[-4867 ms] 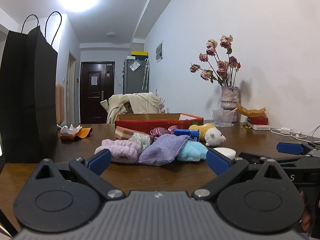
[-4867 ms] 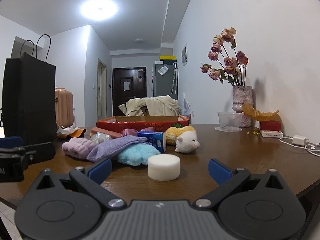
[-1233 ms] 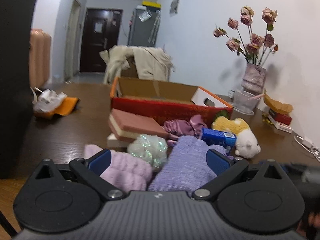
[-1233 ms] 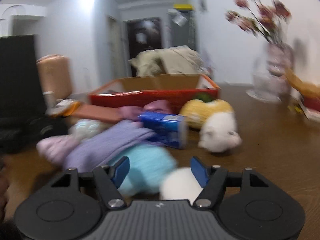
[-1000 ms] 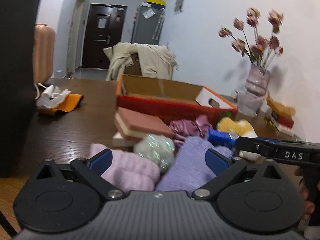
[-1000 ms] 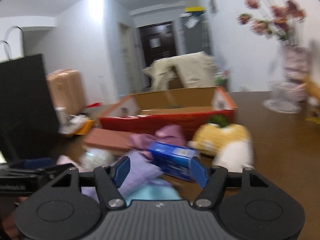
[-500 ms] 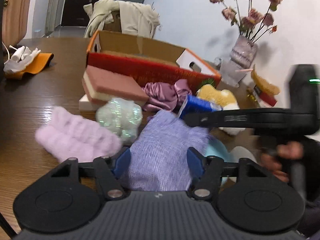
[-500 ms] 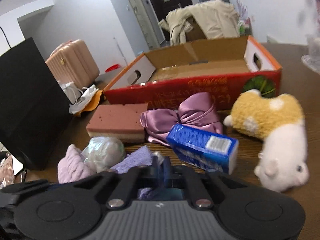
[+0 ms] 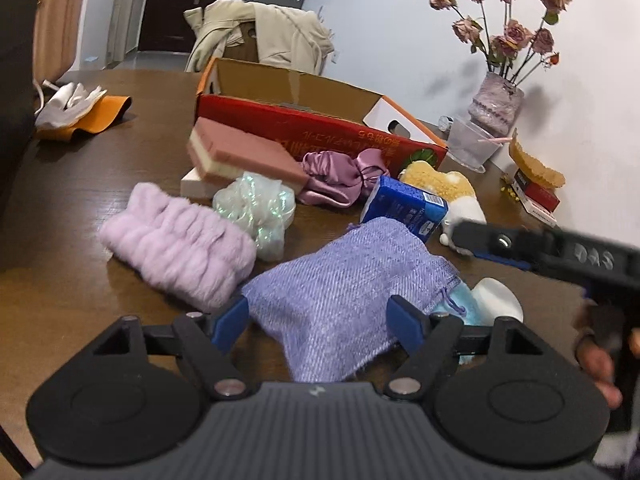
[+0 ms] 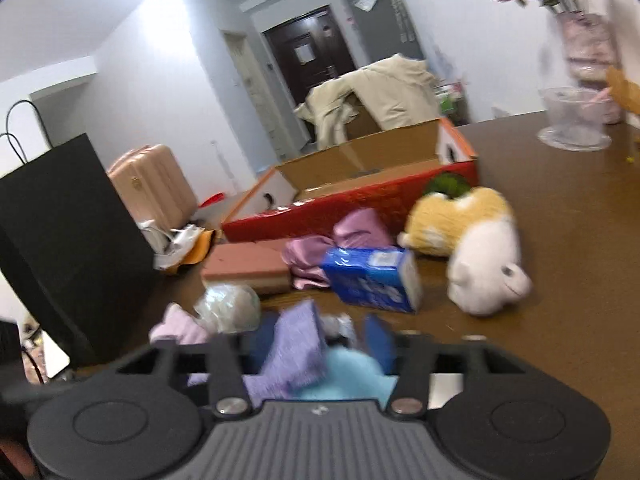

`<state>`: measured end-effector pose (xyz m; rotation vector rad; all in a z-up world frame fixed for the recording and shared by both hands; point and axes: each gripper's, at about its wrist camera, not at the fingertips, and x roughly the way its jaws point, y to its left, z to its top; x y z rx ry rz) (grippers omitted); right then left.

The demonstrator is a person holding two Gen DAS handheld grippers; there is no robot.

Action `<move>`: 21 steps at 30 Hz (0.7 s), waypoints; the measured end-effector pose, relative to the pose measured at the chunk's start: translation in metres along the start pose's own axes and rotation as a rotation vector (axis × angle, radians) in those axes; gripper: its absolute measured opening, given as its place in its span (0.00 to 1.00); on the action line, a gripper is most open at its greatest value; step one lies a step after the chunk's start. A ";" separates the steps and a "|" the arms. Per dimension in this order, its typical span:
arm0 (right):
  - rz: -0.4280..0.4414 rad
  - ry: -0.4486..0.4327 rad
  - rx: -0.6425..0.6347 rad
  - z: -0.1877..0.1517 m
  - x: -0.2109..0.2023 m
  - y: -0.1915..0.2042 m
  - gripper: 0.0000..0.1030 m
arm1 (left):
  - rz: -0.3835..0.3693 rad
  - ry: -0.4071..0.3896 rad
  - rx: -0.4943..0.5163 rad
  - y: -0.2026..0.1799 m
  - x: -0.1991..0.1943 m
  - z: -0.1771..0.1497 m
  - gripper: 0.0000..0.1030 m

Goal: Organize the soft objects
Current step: 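Close the left tool on the lavender cloth pouch while the right tool grips it too, then carry the lavender pouch into the cardboard box and open both tools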

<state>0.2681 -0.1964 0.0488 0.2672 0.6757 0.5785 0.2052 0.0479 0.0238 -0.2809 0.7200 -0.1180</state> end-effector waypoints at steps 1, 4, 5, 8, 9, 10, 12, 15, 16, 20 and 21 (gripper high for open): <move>0.028 0.032 0.002 0.006 0.012 -0.001 0.53 | -0.007 0.007 -0.014 0.001 0.001 0.000 0.75; 0.078 0.137 0.036 0.013 0.052 -0.008 0.49 | -0.060 0.053 -0.082 0.009 0.008 -0.002 0.54; 0.092 0.160 0.053 0.012 0.059 -0.011 0.33 | -0.085 0.072 -0.104 0.012 0.011 -0.004 0.43; 0.106 0.177 0.052 0.007 0.063 -0.010 0.12 | -0.113 0.068 -0.107 0.011 0.010 -0.005 0.27; 0.099 0.164 0.044 0.007 0.057 -0.006 0.12 | -0.119 0.057 -0.096 0.008 0.006 -0.004 0.26; 0.089 0.140 0.024 0.007 0.048 -0.002 0.12 | -0.127 0.038 -0.085 0.005 0.001 -0.002 0.25; 0.057 0.086 -0.039 0.011 0.028 0.010 0.11 | -0.147 0.004 -0.055 -0.003 -0.007 0.007 0.24; 0.063 -0.008 -0.089 0.032 0.003 0.022 0.11 | -0.180 -0.076 0.003 -0.014 -0.020 0.043 0.22; 0.070 -0.034 -0.113 0.045 -0.001 0.024 0.11 | -0.194 -0.093 0.018 -0.015 -0.022 0.059 0.22; 0.093 -0.089 -0.178 0.116 0.008 0.027 0.11 | -0.213 -0.181 0.088 -0.010 -0.015 0.139 0.22; 0.111 -0.085 -0.185 0.135 0.017 0.026 0.11 | -0.209 -0.193 0.094 -0.007 -0.009 0.158 0.22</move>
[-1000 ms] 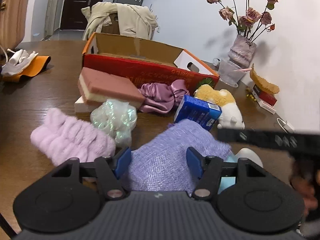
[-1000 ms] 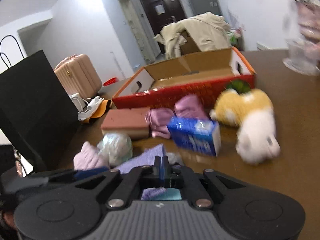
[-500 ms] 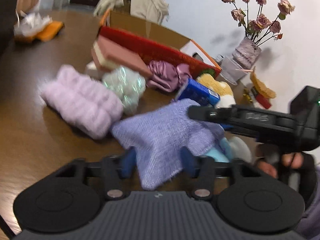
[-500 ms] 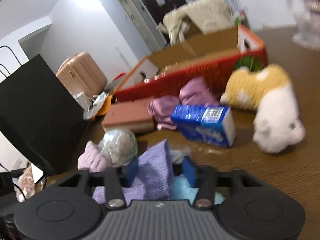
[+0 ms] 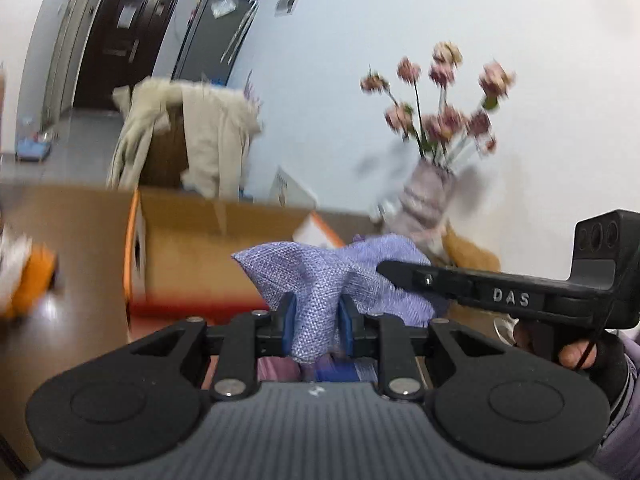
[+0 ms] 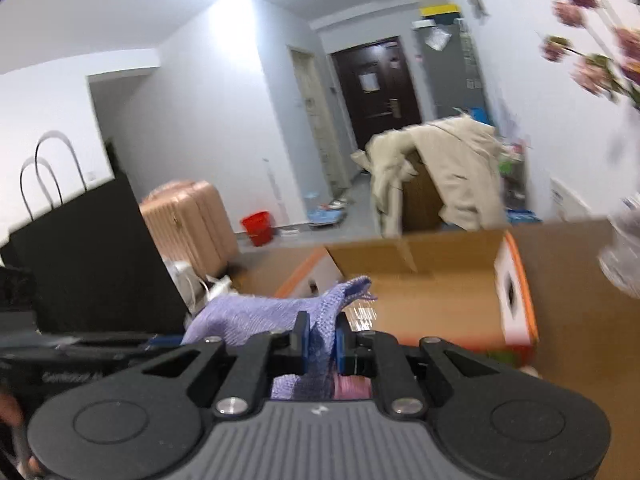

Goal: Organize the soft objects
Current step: 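Carry the lavender pouch into the cardboard box and open both tools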

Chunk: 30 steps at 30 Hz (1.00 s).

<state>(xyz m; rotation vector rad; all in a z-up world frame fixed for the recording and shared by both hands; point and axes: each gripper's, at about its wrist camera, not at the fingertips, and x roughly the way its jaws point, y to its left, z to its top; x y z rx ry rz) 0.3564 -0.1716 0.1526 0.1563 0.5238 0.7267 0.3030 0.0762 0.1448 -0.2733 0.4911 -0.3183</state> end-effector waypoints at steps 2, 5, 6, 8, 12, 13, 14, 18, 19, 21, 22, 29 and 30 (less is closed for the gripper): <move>0.001 0.016 -0.011 0.032 0.033 -0.011 0.11 | 0.023 -0.016 0.051 0.013 0.025 0.031 0.22; -0.002 0.076 0.013 0.068 0.104 -0.034 0.11 | 0.083 -0.004 0.051 0.044 0.076 0.065 0.22; -0.005 0.108 0.030 0.075 0.128 -0.043 0.11 | 0.109 0.012 0.019 0.058 0.094 0.074 0.22; -0.040 0.176 0.070 0.083 0.186 -0.061 0.11 | 0.148 0.050 -0.032 0.085 0.131 0.084 0.22; -0.128 0.267 0.100 0.075 0.277 -0.080 0.11 | 0.264 0.150 -0.123 0.128 0.203 0.092 0.23; -0.166 0.288 0.087 0.073 0.295 -0.082 0.11 | 0.294 0.160 -0.126 0.133 0.212 0.091 0.26; -0.194 0.296 0.080 0.068 0.304 -0.081 0.11 | 0.311 0.168 -0.117 0.137 0.217 0.089 0.29; -0.260 0.371 0.084 0.049 0.331 -0.084 0.21 | 0.294 0.146 -0.156 0.149 0.212 0.084 0.42; -0.241 0.388 0.091 0.046 0.332 -0.084 0.24 | 0.291 0.141 -0.153 0.148 0.208 0.083 0.44; -0.209 0.399 0.097 0.043 0.326 -0.083 0.35 | 0.310 0.135 -0.136 0.144 0.198 0.082 0.48; -0.207 0.386 0.105 0.045 0.321 -0.083 0.36 | 0.316 0.133 -0.138 0.141 0.190 0.082 0.51; -0.238 0.230 0.100 0.091 0.222 -0.072 0.53 | 0.282 0.058 -0.032 0.087 0.123 0.093 0.78; -0.250 0.207 0.092 0.095 0.202 -0.069 0.54 | 0.284 0.043 -0.008 0.076 0.109 0.091 0.80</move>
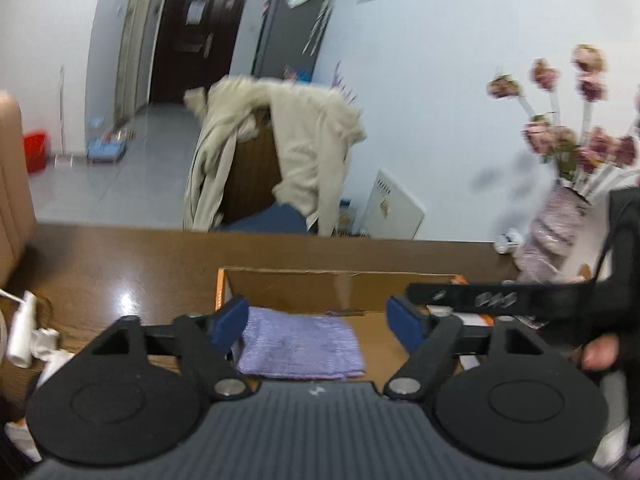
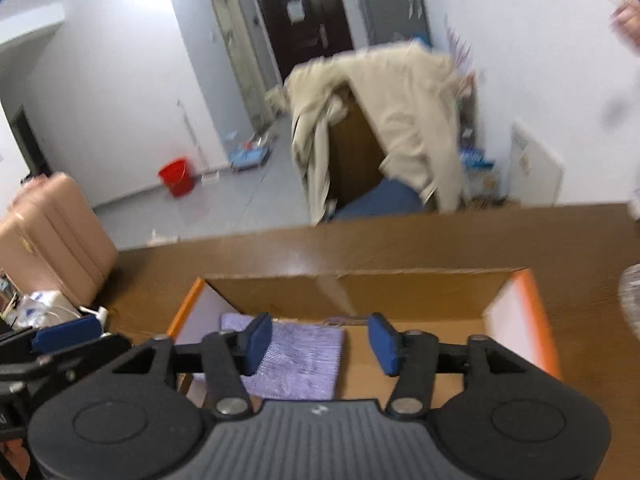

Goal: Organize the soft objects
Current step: 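Carry the lavender pouch into the cardboard box and open both tools, then move both tools back over the soft items on the table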

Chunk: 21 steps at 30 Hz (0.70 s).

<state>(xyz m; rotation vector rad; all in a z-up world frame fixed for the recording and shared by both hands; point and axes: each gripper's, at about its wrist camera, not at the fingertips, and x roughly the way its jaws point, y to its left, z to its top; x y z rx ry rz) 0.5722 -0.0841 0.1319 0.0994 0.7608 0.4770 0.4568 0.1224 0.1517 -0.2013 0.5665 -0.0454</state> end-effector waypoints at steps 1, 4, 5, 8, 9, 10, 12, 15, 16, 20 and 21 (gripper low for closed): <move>-0.003 -0.029 -0.013 -0.004 -0.025 0.000 0.54 | 0.000 -0.016 0.019 -0.006 -0.013 -0.003 0.83; -0.013 -0.111 -0.038 -0.023 -0.092 -0.003 0.65 | 0.002 -0.089 0.081 -0.023 -0.062 -0.021 0.91; -0.015 -0.140 -0.049 -0.033 -0.112 -0.004 0.70 | 0.001 -0.109 0.094 -0.027 -0.078 -0.027 0.95; -0.039 -0.216 -0.088 -0.069 -0.171 -0.002 0.73 | -0.004 -0.183 0.159 -0.042 -0.128 -0.055 0.99; -0.046 -0.240 -0.107 -0.085 -0.191 0.002 0.76 | 0.000 -0.216 0.176 -0.048 -0.148 -0.069 1.00; -0.047 -0.266 -0.129 -0.102 -0.209 0.005 0.77 | 0.003 -0.242 0.179 -0.051 -0.160 -0.080 1.00; -0.069 -0.336 -0.149 -0.141 -0.238 0.011 0.83 | 0.033 -0.289 0.175 -0.058 -0.188 -0.114 1.00; -0.110 -0.393 -0.171 -0.196 -0.261 0.023 0.83 | 0.050 -0.343 0.180 -0.068 -0.217 -0.165 1.00; -0.126 -0.403 -0.174 -0.218 -0.266 0.026 0.83 | 0.044 -0.365 0.180 -0.070 -0.225 -0.183 1.00; -0.190 -0.482 -0.138 -0.298 -0.278 0.036 0.91 | 0.008 -0.406 0.202 -0.076 -0.244 -0.249 1.00; -0.209 -0.487 -0.111 -0.314 -0.279 0.036 0.91 | -0.004 -0.396 0.215 -0.078 -0.246 -0.261 1.00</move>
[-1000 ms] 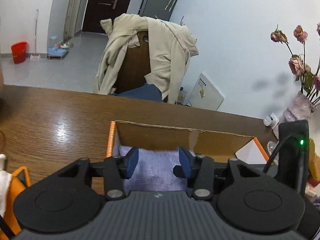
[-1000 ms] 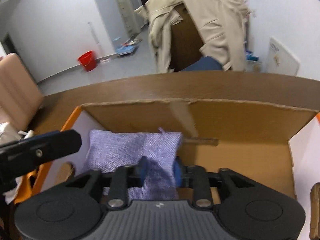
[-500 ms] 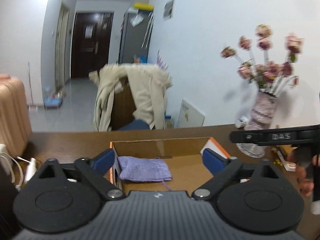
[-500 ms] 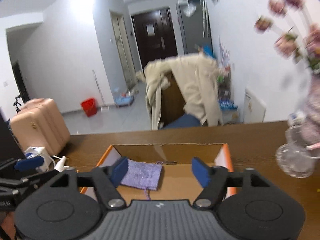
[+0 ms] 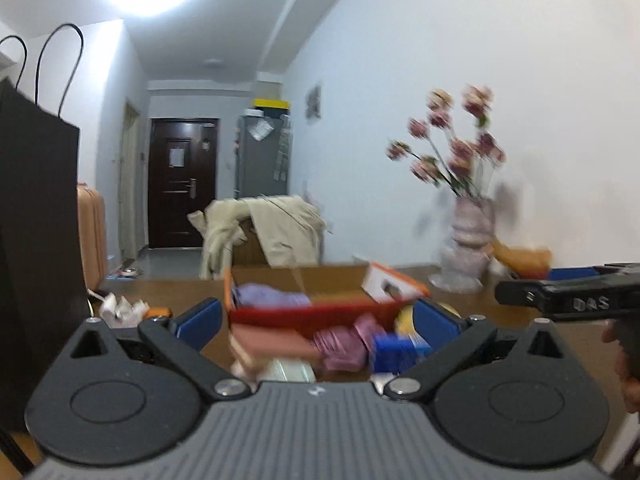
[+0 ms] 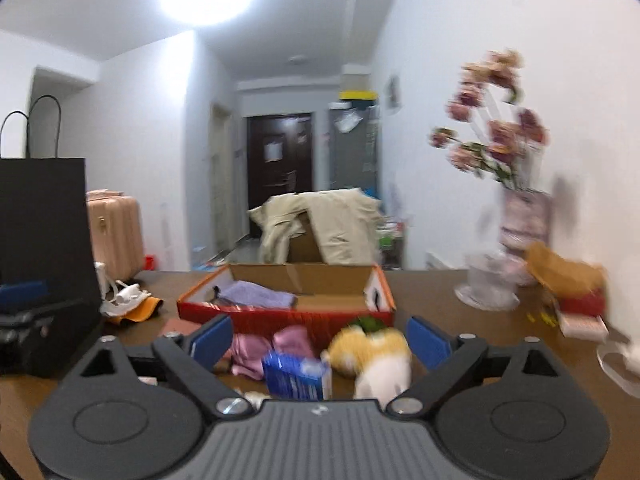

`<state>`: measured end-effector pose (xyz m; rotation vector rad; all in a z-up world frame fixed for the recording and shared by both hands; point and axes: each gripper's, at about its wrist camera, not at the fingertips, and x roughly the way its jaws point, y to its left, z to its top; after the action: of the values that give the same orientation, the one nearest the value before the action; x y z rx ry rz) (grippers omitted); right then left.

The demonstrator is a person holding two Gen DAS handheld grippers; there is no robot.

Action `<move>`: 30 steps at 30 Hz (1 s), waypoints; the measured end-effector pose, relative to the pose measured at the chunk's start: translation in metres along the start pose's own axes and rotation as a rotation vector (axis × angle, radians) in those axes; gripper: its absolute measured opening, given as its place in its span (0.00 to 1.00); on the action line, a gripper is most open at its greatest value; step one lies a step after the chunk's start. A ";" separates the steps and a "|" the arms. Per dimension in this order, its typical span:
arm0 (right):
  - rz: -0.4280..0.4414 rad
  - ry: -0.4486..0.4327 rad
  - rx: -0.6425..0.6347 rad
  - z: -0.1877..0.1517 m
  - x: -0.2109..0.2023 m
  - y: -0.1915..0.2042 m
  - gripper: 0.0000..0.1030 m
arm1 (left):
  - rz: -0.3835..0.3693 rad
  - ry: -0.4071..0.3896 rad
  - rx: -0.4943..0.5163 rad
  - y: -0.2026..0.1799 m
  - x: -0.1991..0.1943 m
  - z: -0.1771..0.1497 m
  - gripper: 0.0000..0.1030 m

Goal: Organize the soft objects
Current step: 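Move both tools back over the soft items on the table, then close the left tool on the light blue fluffy toy while the right tool grips it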

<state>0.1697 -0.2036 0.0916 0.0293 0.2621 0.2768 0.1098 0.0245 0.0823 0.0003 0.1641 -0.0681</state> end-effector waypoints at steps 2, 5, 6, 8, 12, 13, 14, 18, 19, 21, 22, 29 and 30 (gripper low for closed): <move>-0.028 0.012 0.048 -0.029 -0.011 0.004 0.91 | -0.030 0.029 0.002 -0.006 -0.008 -0.019 1.00; -0.041 0.048 0.028 -0.061 -0.020 0.007 0.91 | -0.031 0.067 0.010 -0.011 -0.013 -0.039 1.00; -0.041 0.055 0.020 -0.066 -0.021 0.008 0.91 | -0.026 0.075 0.015 -0.013 -0.012 -0.041 1.00; -0.022 0.065 0.027 -0.068 -0.023 0.008 0.91 | -0.025 0.079 0.008 -0.015 -0.012 -0.043 1.00; -0.022 0.058 0.027 -0.068 -0.024 0.007 0.91 | -0.028 0.069 0.011 -0.017 -0.012 -0.043 1.00; -0.016 0.057 0.030 -0.069 -0.024 0.007 0.91 | -0.033 0.071 0.008 -0.016 -0.013 -0.043 1.00; -0.011 0.060 0.031 -0.070 -0.023 0.006 0.91 | -0.035 0.074 0.008 -0.016 -0.011 -0.044 1.00; -0.018 0.072 0.033 -0.073 -0.018 0.002 0.91 | -0.040 0.097 0.005 -0.019 -0.003 -0.046 1.00; -0.020 0.071 0.037 -0.073 -0.017 0.002 0.91 | -0.042 0.099 -0.001 -0.018 -0.001 -0.047 1.00; -0.023 0.082 0.032 -0.073 -0.014 0.002 0.90 | -0.053 0.115 -0.016 -0.017 0.004 -0.048 1.00; -0.027 0.085 0.029 -0.073 -0.013 0.002 0.90 | -0.057 0.124 -0.022 -0.018 0.007 -0.049 1.00; -0.005 0.141 0.034 -0.072 0.005 -0.006 0.82 | -0.100 0.209 -0.049 -0.027 0.045 -0.051 1.00; 0.007 0.149 0.041 -0.071 0.009 -0.010 0.79 | -0.114 0.236 -0.065 -0.027 0.052 -0.051 1.00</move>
<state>0.1623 -0.2109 0.0204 0.0507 0.4155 0.2812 0.1505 -0.0059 0.0240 -0.0658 0.4019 -0.1769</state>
